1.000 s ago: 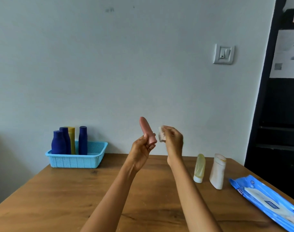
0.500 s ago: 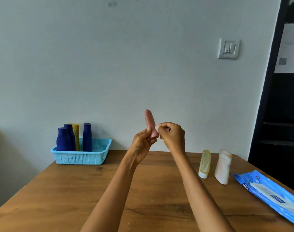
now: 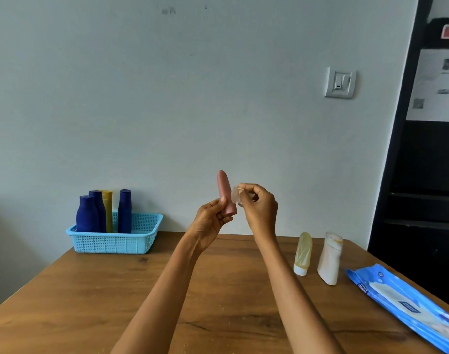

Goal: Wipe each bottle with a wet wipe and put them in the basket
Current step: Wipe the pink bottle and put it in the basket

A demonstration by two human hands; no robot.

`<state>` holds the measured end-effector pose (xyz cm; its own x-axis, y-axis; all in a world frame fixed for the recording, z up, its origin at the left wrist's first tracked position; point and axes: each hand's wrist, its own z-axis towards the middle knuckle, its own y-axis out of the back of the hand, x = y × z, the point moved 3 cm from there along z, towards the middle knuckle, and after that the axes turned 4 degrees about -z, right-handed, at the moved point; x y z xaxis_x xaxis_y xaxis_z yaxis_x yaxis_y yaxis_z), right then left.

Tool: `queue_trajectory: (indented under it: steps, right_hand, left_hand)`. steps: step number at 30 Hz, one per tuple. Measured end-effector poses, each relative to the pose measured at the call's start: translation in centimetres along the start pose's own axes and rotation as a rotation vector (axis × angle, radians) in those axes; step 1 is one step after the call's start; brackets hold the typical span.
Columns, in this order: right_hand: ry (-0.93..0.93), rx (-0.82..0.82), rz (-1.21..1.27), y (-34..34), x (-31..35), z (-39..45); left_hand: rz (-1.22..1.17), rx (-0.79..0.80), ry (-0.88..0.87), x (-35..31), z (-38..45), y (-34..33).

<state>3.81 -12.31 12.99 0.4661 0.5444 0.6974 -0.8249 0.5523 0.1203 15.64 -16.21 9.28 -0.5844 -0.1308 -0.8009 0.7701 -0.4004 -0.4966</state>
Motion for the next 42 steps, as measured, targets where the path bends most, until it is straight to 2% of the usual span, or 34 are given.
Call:
queue_trajectory:
  steps: [5,8,11,14,19,24,26,29,31,34,37,40,42]
  right_hand:
    - [0.000,0.201,0.033,-0.7,0.5,0.2]
    - [0.015,0.237,-0.046,-0.4,0.2,0.3]
    - [0.023,0.207,-0.143,-0.1,-0.2,0.4]
    - [0.030,0.102,-0.069,0.4,-0.3,0.5]
    - [0.035,0.224,-0.046,0.1,0.0,0.4]
    - [0.058,0.140,-0.064,0.4,0.1,0.3]
    - [0.078,0.162,-0.051,0.3,0.2,0.2]
    - [0.012,0.201,-0.036,0.6,0.1,0.3]
    - [0.005,0.126,-0.022,1.1,0.1,0.7]
    - [0.084,0.028,0.025,1.4,0.5,1.0]
    - [0.204,-0.010,-0.029,1.2,0.7,0.8]
    - [0.294,0.030,-0.073,0.9,0.9,0.4]
    - [0.288,0.073,-0.106,0.8,1.1,0.4]
  left_hand:
    - [-0.015,0.002,-0.021,-0.1,0.0,-0.1]
    - [-0.009,-0.028,-0.043,-0.6,-0.1,0.5]
    - [0.012,-0.052,-0.057,-0.9,-0.2,0.5]
    - [-0.004,-0.058,-0.057,-1.0,-0.1,0.1]
    - [0.006,-0.016,-0.065,-0.9,-0.1,0.1]
    - [0.012,-0.021,-0.090,-1.2,-0.1,-0.1]
    - [0.008,-0.025,-0.097,-1.3,-0.1,-0.2]
    - [-0.017,-0.009,-0.071,-1.4,-0.2,0.0]
    - [-0.008,0.044,-0.029,-1.3,-0.4,0.0]
    - [0.047,0.132,0.019,-0.8,-0.7,-0.7]
    - [0.071,0.147,0.019,-0.4,-0.8,-1.3]
    - [0.082,0.102,-0.027,-0.8,-0.6,-1.3]
    - [0.080,0.079,-0.049,-1.0,-0.5,-1.1]
